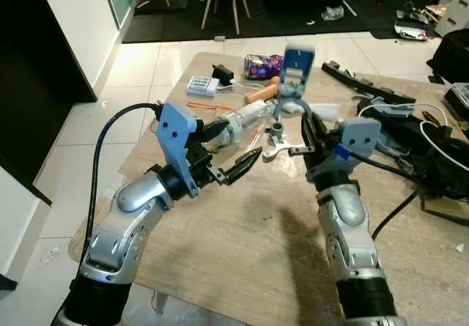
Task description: Picking trash to rubbish bin
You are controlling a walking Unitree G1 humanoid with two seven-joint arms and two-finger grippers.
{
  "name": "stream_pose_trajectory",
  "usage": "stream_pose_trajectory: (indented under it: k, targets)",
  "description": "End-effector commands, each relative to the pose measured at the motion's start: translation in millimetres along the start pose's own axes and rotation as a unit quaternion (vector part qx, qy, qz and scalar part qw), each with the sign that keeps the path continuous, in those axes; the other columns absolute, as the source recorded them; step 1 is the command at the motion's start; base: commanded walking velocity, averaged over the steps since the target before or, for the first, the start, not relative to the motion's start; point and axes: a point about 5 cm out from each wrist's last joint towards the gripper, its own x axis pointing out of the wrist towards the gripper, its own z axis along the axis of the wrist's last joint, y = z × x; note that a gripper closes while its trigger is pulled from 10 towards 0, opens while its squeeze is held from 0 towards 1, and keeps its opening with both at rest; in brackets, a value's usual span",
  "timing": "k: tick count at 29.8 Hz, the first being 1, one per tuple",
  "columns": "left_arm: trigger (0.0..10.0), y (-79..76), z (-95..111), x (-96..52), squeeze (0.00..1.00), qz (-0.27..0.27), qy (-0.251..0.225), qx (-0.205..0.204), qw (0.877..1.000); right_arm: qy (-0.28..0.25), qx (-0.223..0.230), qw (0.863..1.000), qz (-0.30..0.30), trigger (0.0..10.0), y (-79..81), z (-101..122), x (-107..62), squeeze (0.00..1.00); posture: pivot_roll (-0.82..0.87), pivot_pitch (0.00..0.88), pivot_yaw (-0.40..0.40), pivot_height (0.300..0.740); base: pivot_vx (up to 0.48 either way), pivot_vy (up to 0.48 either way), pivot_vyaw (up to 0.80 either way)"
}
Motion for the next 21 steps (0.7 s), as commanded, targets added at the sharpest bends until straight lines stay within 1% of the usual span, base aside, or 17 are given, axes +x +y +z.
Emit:
stream_pose_trajectory:
  k: [1,2,3,4,5,6,7,8,10,12,15,16,17,18,19,20,21]
  targets:
    - [10.0,1.8,-3.9,-2.7,0.0,0.009,0.007,0.0,1.0,0.047,-0.054,0.997,0.038,0.0,5.2,-11.3,-4.6,0.0,-0.02,0.11,0.052,0.74,0.0,0.0,0.0]
    - [10.0,1.9,-4.1,-2.7,0.0,0.01,0.007,0.0,1.0,0.108,-0.113,0.986,0.053,0.0,0.3,-27.0,-10.6,0.0,-0.01,0.112,0.05,0.74,0.0,0.0,0.0]
    - [10.0,1.9,-4.3,-2.6,0.0,0.01,0.008,0.0,1.0,0.17,-0.175,0.966,0.082,0.0,-5.5,-43.5,-19.3,0.0,-0.01,0.112,0.048,0.74,0.0,0.0,0.0]
    - [10.0,1.8,-4.5,-2.3,0.0,0.01,0.008,0.0,1.0,0.212,-0.221,0.947,0.094,0.0,-13.6,-54.0,-27.3,0.0,-0.01,0.112,0.048,0.74,0.0,0.0,0.0]
    - [10.0,1.9,-4.5,-1.7,0.0,0.011,0.008,0.0,1.0,0.261,-0.244,0.932,0.069,0.0,-32.3,-61.8,-38.2,0.0,-0.01,0.111,0.049,0.74,0.0,0.0,0.0]
    - [10.0,1.9,-4.5,-1.7,0.0,0.011,0.008,0.0,1.0,0.261,-0.244,0.932,0.069,0.0,-32.3,-61.8,-38.2,0.0,-0.01,0.111,0.049,0.74,0.0,0.0,0.0]
    - [10.0,2.0,-4.5,-1.5,0.0,0.011,0.008,-0.001,1.0,0.274,-0.246,0.928,0.059,0.0,-37.9,-62.9,-41.1,0.0,-0.01,0.111,0.049,0.74,0.0,0.0,0.0]
    - [10.0,2.0,-4.5,-1.5,0.0,0.011,0.008,-0.001,1.0,0.274,-0.246,0.928,0.059,0.0,-37.9,-62.9,-41.1,0.0,-0.01,0.111,0.049,0.74,0.0,0.0,0.0]
    - [10.0,1.5,-4.7,-1.2,0.0,0.01,0.008,0.0,1.0,0.304,-0.299,0.903,0.06,0.0,-52.4,-62.7,-49.7,0.0,-0.02,0.113,0.052,0.74,0.0,0.0,0.0]
    - [10.0,0.7,-5.0,-0.5,0.0,0.008,0.008,0.0,1.0,0.314,-0.33,0.889,0.05,0.0,-63.2,-58.3,-54.3,0.0,-0.02,0.113,0.055,0.74,0.0,0.0,0.0]
    - [10.0,0.1,-5.1,0.2,0.0,0.007,0.008,0.0,1.0,0.309,-0.334,0.89,0.035,0.0,-67.6,-53.8,-54.3,0.0,-0.03,0.114,0.057,0.74,0.0,0.0,0.0]
    - [10.0,-0.7,-5.3,0.7,0.0,0.006,0.007,-0.001,1.0,0.298,-0.331,0.895,0.026,0.0,-67.4,-50.7,-53.0,0.0,-0.03,0.115,0.057,0.74,0.0,0.0,0.0]
    - [10.0,-1.2,-5.5,0.9,0.0,0.005,0.007,-0.001,1.0,0.285,-0.323,0.902,0.016,0.0,-66.1,-47.7,-51.2,0.0,-0.03,0.115,0.057,0.74,0.0,0.0,0.0]
    - [10.0,-1.6,-5.4,0.9,0.0,0.005,0.007,-0.001,1.0,0.256,-0.311,0.915,0.007,0.0,-61.8,-41.2,-46.1,0.0,-0.02,0.116,0.055,0.74,0.0,0.0,0.0]
    - [10.0,-1.7,-5.3,0.9,0.0,0.005,0.006,-0.001,1.0,0.236,-0.301,0.924,0.001,0.0,-58.9,-36.5,-42.7,0.0,-0.02,0.116,0.055,0.74,0.0,0.0,0.0]
    - [10.0,-1.7,-5.3,0.9,0.0,0.005,0.006,-0.001,1.0,0.236,-0.301,0.924,0.001,0.0,-58.9,-36.5,-42.7,0.0,-0.02,0.116,0.055,0.74,0.0,0.0,0.0]
    - [10.0,-1.7,-5.1,0.7,0.0,0.006,0.006,-0.001,1.0,0.203,-0.274,0.94,-0.012,0.0,-54.4,-29.3,-37.6,0.0,-0.02,0.116,0.055,0.74,0.0,0.0,0.0]
